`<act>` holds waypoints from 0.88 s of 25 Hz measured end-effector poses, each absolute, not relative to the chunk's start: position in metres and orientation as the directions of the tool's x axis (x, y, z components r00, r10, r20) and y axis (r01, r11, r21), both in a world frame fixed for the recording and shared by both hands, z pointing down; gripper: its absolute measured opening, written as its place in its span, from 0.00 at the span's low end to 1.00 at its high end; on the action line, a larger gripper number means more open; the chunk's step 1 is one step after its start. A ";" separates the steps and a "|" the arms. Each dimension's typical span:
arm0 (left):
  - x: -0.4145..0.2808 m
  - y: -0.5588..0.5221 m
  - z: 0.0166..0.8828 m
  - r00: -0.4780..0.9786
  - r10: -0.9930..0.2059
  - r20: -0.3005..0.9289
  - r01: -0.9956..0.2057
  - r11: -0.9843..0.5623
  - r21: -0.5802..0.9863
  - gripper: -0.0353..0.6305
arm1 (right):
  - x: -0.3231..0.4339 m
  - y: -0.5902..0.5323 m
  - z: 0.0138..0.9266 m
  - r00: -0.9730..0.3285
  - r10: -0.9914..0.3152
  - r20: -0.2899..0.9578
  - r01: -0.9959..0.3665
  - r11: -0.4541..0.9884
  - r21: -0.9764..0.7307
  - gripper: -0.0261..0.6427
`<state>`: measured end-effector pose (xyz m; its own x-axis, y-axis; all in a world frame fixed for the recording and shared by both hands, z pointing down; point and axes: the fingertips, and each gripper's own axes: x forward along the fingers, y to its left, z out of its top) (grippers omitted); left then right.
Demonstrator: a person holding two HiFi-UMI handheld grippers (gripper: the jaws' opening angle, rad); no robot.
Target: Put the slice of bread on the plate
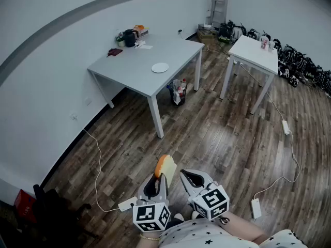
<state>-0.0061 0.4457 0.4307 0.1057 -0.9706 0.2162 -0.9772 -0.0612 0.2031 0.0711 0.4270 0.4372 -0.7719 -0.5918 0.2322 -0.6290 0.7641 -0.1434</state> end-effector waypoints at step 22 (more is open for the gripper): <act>-0.041 0.339 0.449 0.129 -0.964 0.234 -0.975 -0.079 0.210 0.18 | 0.051 0.325 0.457 -0.729 -0.633 0.259 -0.680 0.712 -0.176 0.04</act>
<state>-0.0413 0.3388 0.4493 0.1288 -0.9637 0.2337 -0.9745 -0.0794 0.2098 0.0514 0.3254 0.4572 -0.7295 -0.6332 0.2586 -0.6801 0.7118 -0.1756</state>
